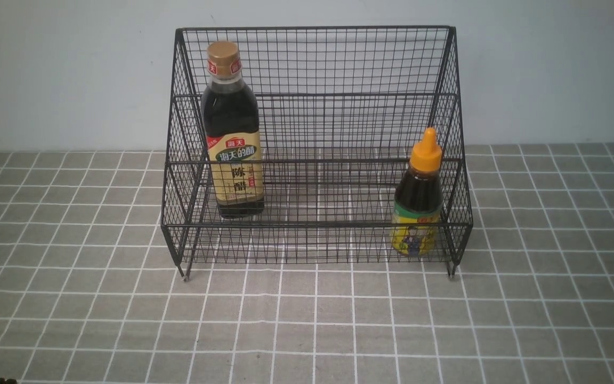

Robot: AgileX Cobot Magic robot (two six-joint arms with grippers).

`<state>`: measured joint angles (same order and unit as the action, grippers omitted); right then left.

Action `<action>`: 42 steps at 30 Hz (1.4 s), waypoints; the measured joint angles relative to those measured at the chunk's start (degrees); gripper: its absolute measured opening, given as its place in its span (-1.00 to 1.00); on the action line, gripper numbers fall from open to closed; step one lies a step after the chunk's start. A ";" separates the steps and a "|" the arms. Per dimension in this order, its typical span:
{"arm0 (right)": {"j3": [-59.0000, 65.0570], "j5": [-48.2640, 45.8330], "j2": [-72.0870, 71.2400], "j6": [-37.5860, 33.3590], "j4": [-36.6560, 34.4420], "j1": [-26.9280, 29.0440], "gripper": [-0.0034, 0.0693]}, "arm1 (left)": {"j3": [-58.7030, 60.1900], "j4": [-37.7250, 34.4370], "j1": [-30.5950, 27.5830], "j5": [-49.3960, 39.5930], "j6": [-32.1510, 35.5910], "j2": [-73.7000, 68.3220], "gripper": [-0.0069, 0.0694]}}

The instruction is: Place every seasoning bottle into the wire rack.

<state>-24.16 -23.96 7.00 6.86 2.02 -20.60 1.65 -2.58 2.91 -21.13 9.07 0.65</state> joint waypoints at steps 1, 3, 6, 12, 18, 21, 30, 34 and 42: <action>0.00 -0.06 0.00 -0.05 0.00 0.00 -0.94 | 0.00 0.00 0.00 0.00 0.00 0.00 -0.83; 0.00 -0.44 0.00 -0.05 0.00 0.00 -0.94 | 0.00 0.00 0.00 0.00 0.00 0.00 -0.83; 0.00 -1.79 0.00 -0.05 0.11 0.00 -0.94 | 0.00 0.00 0.00 0.00 0.00 0.00 -0.83; 3.96 -2.31 -1.76 -0.06 1.43 2.55 -0.94 | 0.00 0.07 0.00 0.00 0.00 0.00 -0.83; 15.72 -1.56 -6.45 -0.06 3.02 13.75 -0.94 | -0.05 0.13 0.00 -0.01 0.00 0.00 -0.83; 21.72 -1.62 -7.48 -0.06 3.04 17.05 -0.94 | -0.05 0.18 0.00 -0.01 0.00 0.00 -0.83; 25.21 2.14 -7.69 -0.06 3.20 18.35 -0.94 | -0.05 0.20 0.00 -0.19 0.00 0.00 -0.83; 25.26 2.24 -7.69 -0.06 3.20 18.35 -0.94 | -0.05 0.20 0.00 -0.19 0.00 0.00 -0.83; 25.28 2.25 -7.69 -0.06 3.20 18.35 -0.94 | -0.05 0.20 0.00 -0.19 0.00 0.00 -0.83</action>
<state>1.12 -21.71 -0.70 6.80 5.22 -2.25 1.60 -2.39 2.91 -21.32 9.07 0.65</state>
